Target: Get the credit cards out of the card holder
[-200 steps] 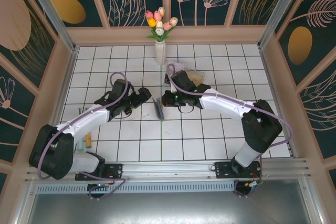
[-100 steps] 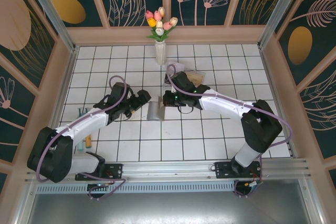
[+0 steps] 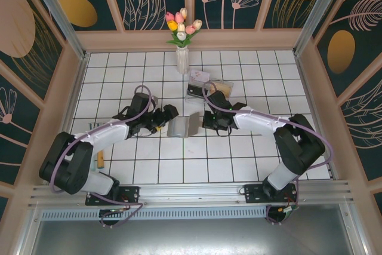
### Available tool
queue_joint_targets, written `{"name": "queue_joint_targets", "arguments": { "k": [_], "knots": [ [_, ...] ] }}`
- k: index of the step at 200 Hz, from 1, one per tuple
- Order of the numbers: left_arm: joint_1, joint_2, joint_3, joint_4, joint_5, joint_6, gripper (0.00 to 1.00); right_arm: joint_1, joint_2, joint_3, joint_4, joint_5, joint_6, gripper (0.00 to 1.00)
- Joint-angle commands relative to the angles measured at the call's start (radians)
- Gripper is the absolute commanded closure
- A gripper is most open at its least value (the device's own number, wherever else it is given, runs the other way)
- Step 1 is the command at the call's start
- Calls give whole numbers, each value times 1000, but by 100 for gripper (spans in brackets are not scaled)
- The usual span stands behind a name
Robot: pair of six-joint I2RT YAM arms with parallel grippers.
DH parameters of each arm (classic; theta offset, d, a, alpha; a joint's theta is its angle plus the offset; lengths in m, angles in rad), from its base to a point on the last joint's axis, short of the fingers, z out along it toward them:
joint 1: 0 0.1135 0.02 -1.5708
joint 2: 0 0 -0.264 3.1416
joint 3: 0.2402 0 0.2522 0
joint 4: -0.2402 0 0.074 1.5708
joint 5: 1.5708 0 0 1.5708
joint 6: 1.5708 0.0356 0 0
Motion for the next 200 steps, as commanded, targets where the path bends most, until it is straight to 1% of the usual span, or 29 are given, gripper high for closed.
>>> {"name": "queue_joint_targets", "arguments": {
  "k": [1,29,56,84,115,143,200],
  "knots": [
    [-19,36,69,-15,43,70,8,-15,-14,-18,-13,28,17,94],
    [-47,84,104,-27,43,82,8,-18,15,-12,-18,26,16,93],
    [-73,125,151,-92,3,108,6,-20,36,-11,-20,23,18,94],
    [-80,158,155,-89,0,101,5,-26,45,-11,-20,20,21,94],
    [-90,190,180,-123,-28,110,2,-30,45,-19,-14,15,23,94],
    [-100,210,198,-149,-50,119,1,-32,44,-25,-10,12,26,94],
    [-114,255,215,-166,-45,129,2,-31,40,-31,-2,1,32,94]
  ]
}}
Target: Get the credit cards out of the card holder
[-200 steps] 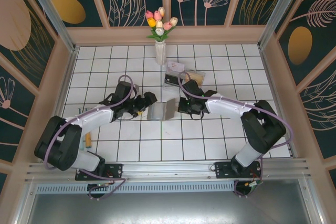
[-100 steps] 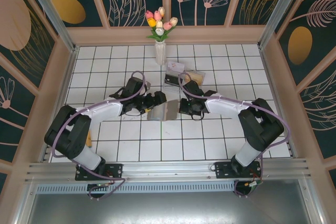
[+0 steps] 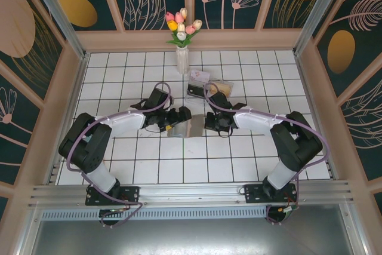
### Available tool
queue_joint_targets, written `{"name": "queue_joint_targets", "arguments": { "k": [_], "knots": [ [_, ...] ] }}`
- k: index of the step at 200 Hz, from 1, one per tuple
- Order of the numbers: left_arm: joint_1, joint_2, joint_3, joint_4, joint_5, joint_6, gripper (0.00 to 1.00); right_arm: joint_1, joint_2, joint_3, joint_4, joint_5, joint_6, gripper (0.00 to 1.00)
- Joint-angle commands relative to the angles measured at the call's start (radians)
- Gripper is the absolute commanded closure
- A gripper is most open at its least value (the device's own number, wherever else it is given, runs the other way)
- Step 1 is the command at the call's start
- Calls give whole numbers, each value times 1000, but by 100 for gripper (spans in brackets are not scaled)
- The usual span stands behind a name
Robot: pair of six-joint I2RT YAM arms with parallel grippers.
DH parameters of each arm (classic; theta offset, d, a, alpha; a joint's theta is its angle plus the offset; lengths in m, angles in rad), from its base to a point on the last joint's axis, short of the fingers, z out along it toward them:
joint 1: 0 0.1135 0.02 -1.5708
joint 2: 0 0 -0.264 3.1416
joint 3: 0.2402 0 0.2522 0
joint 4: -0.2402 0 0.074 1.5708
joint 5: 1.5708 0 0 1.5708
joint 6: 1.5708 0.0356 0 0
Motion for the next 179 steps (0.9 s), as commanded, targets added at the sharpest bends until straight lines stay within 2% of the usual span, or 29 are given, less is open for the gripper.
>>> {"name": "queue_joint_targets", "arguments": {
  "k": [1,46,93,179],
  "knots": [
    [-12,31,19,-38,-14,25,2,-7,6,-17,-2,1,21,94],
    [-19,35,15,19,73,38,1,-10,-4,-12,7,-24,26,92],
    [-26,35,19,28,78,44,2,-26,-96,-22,22,-22,60,76],
    [-40,35,39,97,141,22,2,-76,-297,-61,39,-5,110,59]
  ]
}}
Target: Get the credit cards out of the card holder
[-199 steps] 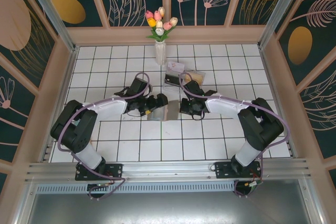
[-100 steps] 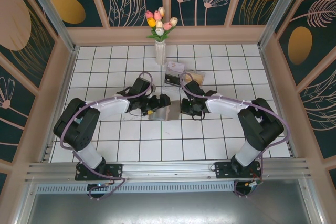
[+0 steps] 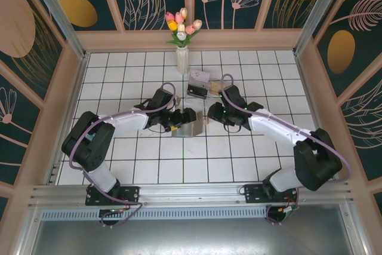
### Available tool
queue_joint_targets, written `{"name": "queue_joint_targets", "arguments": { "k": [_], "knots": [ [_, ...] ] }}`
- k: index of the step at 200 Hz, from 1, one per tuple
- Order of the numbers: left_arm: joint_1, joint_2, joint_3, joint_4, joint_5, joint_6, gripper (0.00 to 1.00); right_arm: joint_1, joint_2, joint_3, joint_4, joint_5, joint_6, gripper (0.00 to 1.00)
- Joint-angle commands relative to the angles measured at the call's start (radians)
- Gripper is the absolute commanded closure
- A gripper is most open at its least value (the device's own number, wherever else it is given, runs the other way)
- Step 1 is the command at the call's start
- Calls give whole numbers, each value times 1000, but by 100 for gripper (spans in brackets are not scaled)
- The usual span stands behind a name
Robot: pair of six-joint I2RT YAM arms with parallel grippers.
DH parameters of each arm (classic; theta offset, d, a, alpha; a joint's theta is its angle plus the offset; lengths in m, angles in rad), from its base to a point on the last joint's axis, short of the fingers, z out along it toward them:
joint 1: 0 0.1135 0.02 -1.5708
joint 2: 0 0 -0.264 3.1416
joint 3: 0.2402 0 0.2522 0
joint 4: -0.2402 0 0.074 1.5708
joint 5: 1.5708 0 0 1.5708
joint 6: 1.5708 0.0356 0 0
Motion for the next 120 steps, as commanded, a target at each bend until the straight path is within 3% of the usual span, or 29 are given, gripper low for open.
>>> {"name": "queue_joint_targets", "arguments": {
  "k": [1,120],
  "knots": [
    [-8,11,28,41,40,-1,2,-13,-51,-27,31,3,22,59],
    [-55,98,72,219,128,-96,2,-22,-158,-56,66,9,22,59]
  ]
}}
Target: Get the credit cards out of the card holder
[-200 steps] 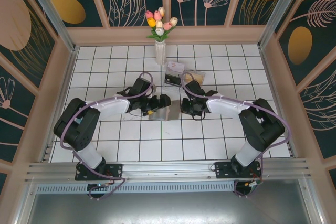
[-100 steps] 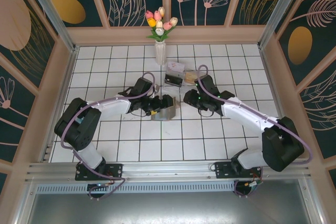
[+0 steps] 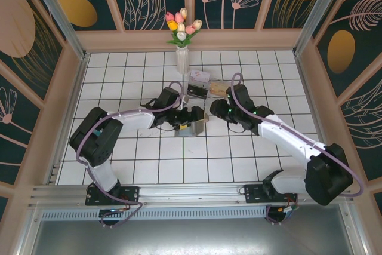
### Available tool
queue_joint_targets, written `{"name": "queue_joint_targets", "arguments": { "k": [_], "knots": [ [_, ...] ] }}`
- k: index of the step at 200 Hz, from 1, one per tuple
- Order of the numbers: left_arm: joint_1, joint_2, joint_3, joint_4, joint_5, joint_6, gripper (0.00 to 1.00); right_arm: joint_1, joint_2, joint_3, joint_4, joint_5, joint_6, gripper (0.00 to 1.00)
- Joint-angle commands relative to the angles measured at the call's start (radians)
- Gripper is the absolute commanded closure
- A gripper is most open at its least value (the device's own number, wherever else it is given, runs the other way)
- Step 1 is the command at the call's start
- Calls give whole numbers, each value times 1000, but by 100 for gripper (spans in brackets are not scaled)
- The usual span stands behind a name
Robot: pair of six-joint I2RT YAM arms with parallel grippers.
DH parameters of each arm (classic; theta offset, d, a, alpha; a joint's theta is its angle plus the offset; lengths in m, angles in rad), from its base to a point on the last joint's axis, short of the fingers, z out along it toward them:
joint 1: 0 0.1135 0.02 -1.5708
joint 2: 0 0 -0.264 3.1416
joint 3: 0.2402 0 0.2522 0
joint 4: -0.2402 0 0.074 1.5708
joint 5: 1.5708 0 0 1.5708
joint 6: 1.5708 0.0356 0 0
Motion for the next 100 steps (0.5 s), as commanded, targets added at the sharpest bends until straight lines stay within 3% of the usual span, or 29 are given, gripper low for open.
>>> {"name": "queue_joint_targets", "arguments": {
  "k": [1,37,100],
  "knots": [
    [-11,17,25,82,39,-37,2,-12,-31,-22,22,8,16,59],
    [-12,30,25,96,32,-48,11,-21,-25,-23,19,-13,17,69],
    [-12,80,25,160,51,-75,38,-26,-7,-22,21,-42,16,73]
  ]
}}
